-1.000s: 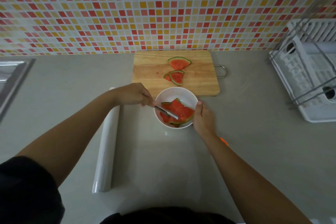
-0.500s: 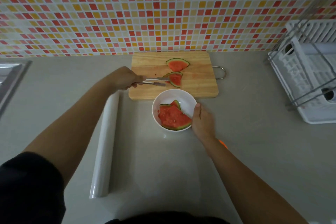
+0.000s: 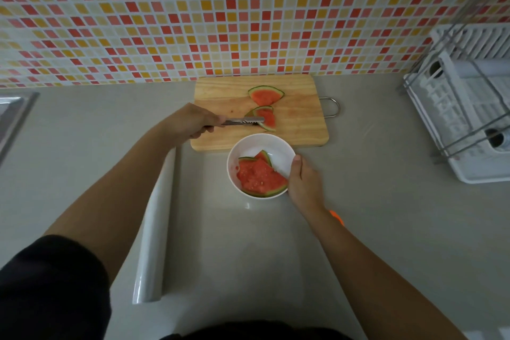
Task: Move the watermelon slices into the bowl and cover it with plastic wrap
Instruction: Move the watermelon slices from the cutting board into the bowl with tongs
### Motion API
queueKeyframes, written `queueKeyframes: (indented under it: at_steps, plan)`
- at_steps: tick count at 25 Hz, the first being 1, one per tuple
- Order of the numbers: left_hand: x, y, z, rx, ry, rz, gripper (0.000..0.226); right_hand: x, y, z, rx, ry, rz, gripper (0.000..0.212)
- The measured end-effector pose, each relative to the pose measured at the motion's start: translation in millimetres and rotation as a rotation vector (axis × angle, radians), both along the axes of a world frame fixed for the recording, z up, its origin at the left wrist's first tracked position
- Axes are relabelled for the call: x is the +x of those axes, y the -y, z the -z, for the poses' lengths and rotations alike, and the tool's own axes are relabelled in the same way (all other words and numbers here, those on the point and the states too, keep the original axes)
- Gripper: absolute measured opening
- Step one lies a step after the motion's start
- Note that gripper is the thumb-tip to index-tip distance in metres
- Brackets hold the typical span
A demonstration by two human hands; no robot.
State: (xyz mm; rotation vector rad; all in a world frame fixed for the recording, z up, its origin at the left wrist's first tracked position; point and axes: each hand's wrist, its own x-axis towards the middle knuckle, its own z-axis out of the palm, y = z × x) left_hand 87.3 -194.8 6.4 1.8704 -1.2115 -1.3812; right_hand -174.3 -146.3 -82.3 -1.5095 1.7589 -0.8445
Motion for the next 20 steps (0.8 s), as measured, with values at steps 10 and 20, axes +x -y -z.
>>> queueKeyframes:
  at_steps: [10,20]
  plan:
    - [-48,-9,-27,-0.016,0.516,0.492,0.043,-1,2,-3,0.017,-0.015,-0.031,0.042]
    - [16,-6,21,-0.306,0.666,0.130,0.036,-1,1,0,-0.007,-0.045,-0.017,0.039]
